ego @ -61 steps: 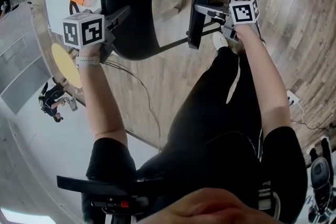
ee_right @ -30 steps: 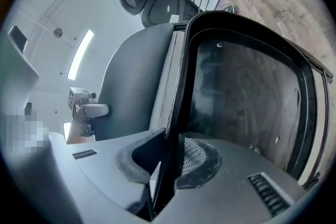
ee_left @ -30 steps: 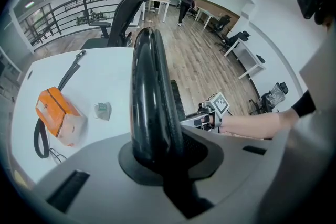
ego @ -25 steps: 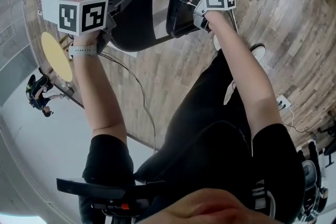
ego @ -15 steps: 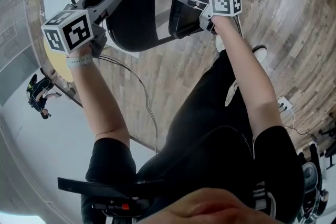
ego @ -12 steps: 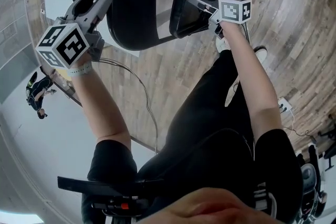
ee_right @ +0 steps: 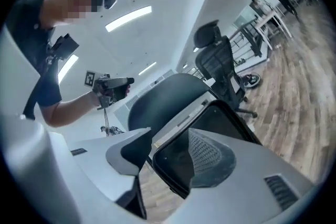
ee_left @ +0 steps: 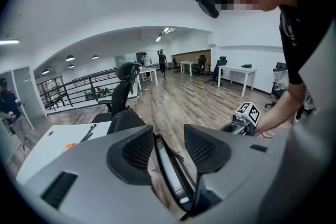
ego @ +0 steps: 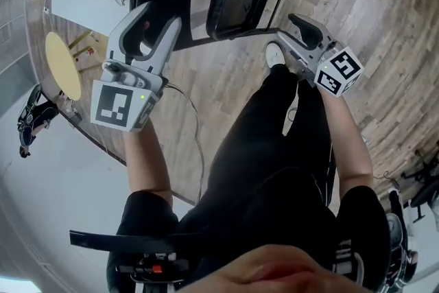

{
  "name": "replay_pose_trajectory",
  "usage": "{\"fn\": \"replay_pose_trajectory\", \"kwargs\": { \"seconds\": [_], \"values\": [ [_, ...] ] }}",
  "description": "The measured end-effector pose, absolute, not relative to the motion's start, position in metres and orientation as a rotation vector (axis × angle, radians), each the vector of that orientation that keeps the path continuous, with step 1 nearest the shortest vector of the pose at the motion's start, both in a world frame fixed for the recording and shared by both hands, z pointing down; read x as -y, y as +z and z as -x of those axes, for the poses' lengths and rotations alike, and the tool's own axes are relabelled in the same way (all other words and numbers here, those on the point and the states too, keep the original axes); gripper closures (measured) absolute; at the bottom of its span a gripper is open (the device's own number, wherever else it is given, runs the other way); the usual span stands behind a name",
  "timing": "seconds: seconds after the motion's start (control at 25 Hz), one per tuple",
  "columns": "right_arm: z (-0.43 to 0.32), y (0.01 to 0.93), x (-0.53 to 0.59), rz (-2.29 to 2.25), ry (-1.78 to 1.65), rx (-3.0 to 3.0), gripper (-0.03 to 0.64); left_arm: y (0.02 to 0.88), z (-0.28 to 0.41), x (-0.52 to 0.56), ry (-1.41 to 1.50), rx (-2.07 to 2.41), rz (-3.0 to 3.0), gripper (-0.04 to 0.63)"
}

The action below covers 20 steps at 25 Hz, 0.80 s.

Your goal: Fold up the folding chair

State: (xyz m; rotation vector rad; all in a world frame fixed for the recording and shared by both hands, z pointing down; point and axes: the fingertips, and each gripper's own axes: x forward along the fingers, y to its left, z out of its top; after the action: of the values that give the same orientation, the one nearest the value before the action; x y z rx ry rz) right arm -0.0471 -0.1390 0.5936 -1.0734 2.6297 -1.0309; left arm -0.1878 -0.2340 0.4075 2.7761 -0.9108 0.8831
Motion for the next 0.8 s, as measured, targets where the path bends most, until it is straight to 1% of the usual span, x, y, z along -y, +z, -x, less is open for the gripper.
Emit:
{"fn": "replay_pose_trajectory", "kwargs": {
  "seconds": [0.28, 0.4, 0.48, 0.68, 0.8],
  "values": [
    [0.043, 0.482, 0.1, 1.026, -0.587, -2.876, 0.4, 0.388, 0.148, 0.149, 0.654, 0.838, -2.797, 0.411],
    [0.047, 0.424, 0.084, 0.965, -0.534, -2.871, 0.4, 0.36, 0.137, 0.111, 0.448, 0.804, -2.75, 0.411],
    [0.049, 0.386, 0.071, 0.933, -0.497, -2.873, 0.4, 0.34, 0.131, 0.086, 0.362, 0.787, -2.744, 0.411],
    [0.043, 0.301, 0.041, 0.876, -0.328, -2.928, 0.4, 0.301, 0.122, 0.047, 0.286, 0.826, -2.776, 0.411],
    [0.045, 0.266, 0.017, 0.855, -0.279, -2.951, 0.4, 0.275, 0.116, 0.024, 0.238, 0.802, -2.821, 0.411]
  ]
}}
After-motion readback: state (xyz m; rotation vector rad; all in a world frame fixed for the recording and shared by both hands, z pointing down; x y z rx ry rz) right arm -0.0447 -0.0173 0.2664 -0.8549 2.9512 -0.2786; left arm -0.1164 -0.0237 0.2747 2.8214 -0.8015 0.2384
